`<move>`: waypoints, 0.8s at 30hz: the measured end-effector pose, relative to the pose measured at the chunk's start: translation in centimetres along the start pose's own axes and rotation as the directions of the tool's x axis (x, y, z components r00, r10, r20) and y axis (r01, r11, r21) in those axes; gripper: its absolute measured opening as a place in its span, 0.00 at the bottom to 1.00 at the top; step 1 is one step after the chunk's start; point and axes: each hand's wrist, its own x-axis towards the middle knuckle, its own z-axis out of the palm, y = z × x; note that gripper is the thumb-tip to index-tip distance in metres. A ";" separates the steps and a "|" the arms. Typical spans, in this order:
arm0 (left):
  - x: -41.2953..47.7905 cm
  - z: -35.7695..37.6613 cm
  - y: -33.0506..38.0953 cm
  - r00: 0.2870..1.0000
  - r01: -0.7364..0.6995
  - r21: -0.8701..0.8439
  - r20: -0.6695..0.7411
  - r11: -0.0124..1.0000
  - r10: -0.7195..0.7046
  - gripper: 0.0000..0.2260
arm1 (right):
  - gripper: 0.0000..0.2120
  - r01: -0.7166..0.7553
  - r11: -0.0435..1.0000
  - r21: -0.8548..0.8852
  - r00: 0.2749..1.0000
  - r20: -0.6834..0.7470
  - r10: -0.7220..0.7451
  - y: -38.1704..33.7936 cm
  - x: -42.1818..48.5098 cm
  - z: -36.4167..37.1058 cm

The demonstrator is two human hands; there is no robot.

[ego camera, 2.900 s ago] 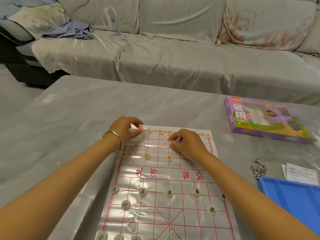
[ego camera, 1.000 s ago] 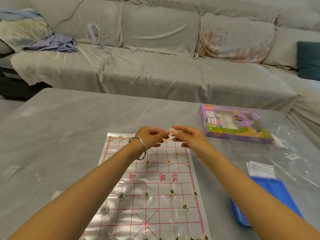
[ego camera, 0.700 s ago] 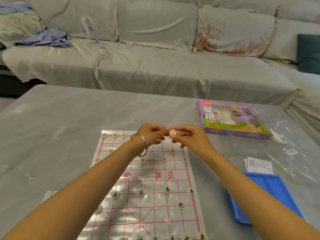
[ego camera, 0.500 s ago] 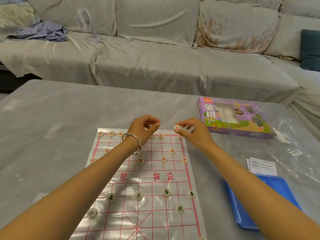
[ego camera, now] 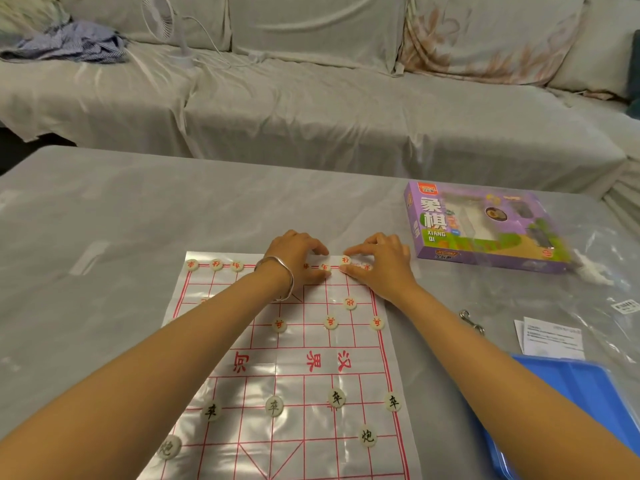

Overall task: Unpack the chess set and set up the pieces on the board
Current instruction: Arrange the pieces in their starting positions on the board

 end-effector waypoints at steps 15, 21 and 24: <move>0.4 0.9 0.1 0.997 0.010 -0.024 -0.082 1.000 -0.012 0.14 | 0.16 0.020 1.000 0.003 0.999 0.027 -0.020 0.2 -0.5 -0.3; -0.5 0.4 -0.1 0.995 0.026 -0.122 -0.096 0.992 -0.038 0.19 | 0.17 -0.024 0.977 0.212 0.999 -0.018 0.029 0.2 -1.0 -0.8; -2.4 -0.3 -1.0 0.983 0.034 -0.262 -0.166 0.964 -0.079 0.18 | 0.14 -0.101 0.923 0.372 0.992 -0.030 0.121 -0.1 -2.1 -1.8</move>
